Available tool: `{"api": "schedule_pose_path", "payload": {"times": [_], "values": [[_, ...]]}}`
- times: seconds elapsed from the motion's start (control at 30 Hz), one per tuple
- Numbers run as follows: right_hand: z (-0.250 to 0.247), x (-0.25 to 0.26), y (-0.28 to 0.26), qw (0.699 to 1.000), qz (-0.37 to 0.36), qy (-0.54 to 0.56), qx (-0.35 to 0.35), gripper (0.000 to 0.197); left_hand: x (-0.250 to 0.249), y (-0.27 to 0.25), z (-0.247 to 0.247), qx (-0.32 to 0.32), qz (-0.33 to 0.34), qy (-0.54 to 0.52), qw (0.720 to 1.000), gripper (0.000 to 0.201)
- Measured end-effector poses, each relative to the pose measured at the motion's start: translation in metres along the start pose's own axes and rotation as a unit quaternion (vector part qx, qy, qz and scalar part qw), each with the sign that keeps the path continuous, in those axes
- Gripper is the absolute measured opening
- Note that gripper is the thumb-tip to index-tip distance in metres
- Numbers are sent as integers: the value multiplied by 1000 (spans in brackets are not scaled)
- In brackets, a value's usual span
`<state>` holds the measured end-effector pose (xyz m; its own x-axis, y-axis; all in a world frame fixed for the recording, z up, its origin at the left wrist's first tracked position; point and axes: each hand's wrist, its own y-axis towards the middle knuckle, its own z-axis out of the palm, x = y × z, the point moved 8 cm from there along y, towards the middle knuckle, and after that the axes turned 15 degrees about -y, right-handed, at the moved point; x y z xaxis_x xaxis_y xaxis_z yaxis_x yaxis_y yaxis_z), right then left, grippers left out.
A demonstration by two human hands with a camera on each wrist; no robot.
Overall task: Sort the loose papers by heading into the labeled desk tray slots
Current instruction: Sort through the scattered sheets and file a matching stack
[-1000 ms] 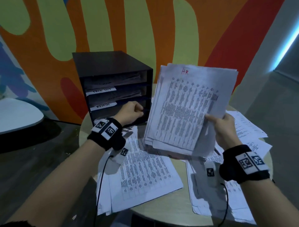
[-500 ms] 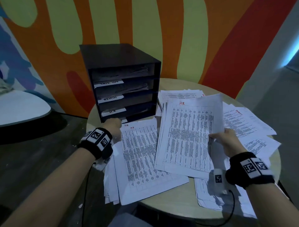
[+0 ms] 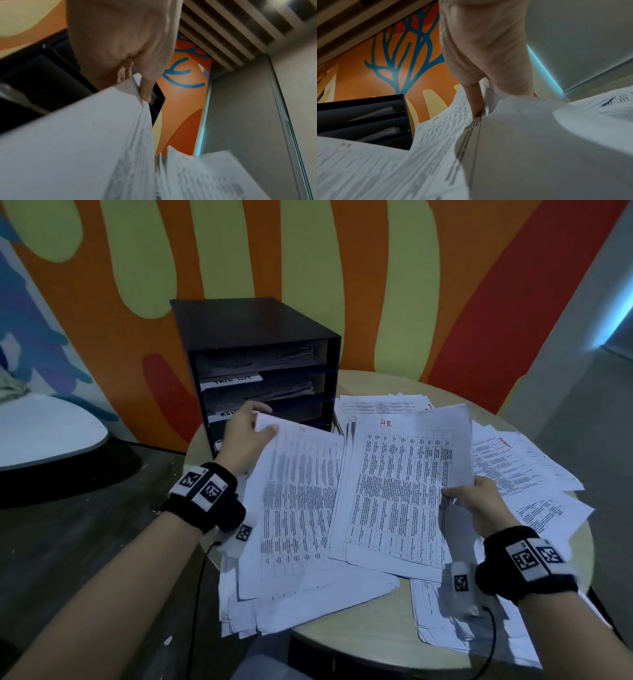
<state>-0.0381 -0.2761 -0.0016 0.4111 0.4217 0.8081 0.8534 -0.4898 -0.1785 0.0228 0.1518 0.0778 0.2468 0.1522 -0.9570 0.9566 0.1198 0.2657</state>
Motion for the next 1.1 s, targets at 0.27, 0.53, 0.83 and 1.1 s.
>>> {"api": "schedule_pose_path", "payload": {"times": [0.27, 0.53, 0.83, 1.1], "values": [[0, 1, 0, 1000, 4, -3, -5, 39, 26, -28, 30, 138, -139, 187, 963, 10], [-17, 4, -2, 998, -6, 27, -48, 24, -100, 3, -27, -49, 123, -116, 984, 9], [2, 47, -21, 992, -49, 108, 53, 24, -49, 9, 59, 22, -4, -146, 989, 17], [20, 54, -27, 977, -32, 173, 117, 85, 12, 11, 93, -26, -136, -189, 972, 34]]}}
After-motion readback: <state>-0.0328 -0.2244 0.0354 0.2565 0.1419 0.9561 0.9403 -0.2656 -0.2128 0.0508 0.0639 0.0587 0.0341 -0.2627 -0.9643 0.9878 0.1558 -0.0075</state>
